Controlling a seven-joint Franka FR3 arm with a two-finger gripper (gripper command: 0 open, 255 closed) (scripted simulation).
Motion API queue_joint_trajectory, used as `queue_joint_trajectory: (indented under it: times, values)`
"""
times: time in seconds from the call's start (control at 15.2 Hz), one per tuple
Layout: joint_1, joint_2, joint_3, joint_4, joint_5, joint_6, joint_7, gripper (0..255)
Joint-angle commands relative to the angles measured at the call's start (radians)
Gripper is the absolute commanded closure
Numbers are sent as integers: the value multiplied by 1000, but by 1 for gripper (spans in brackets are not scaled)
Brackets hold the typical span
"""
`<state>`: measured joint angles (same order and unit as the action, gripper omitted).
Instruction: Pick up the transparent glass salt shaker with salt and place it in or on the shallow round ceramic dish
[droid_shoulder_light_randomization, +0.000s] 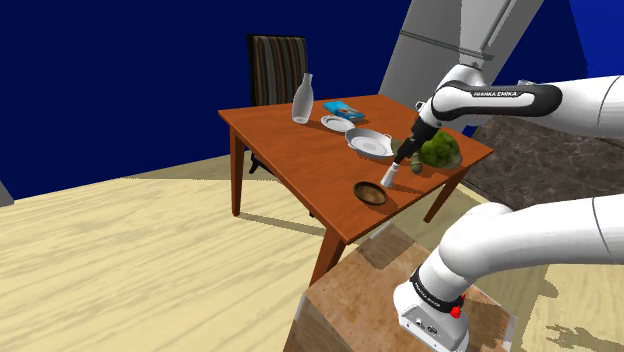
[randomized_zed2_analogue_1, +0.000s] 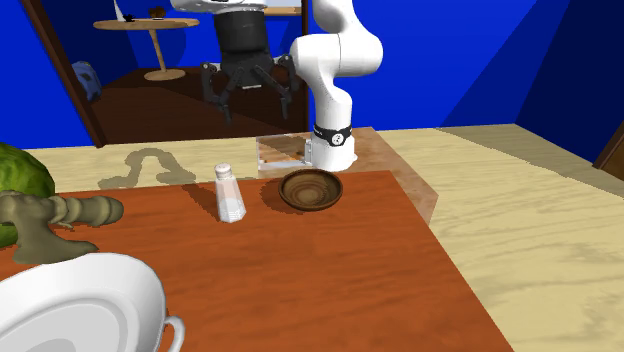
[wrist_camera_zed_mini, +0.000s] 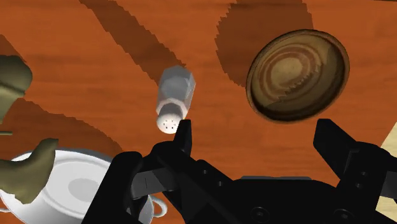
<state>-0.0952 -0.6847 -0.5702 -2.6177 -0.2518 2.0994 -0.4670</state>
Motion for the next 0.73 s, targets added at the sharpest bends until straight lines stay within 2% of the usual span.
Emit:
queue_joint_trajectory:
  times: [0.0,0.2,0.4,0.66]
  values:
    - [8,45,-72,0,8,70,-51,0]
    - [51,138,-194,18,51,174,-141,0]
    - [120,226,-319,45,121,256,-237,0]
    - [161,274,-357,25,152,321,-261,0]
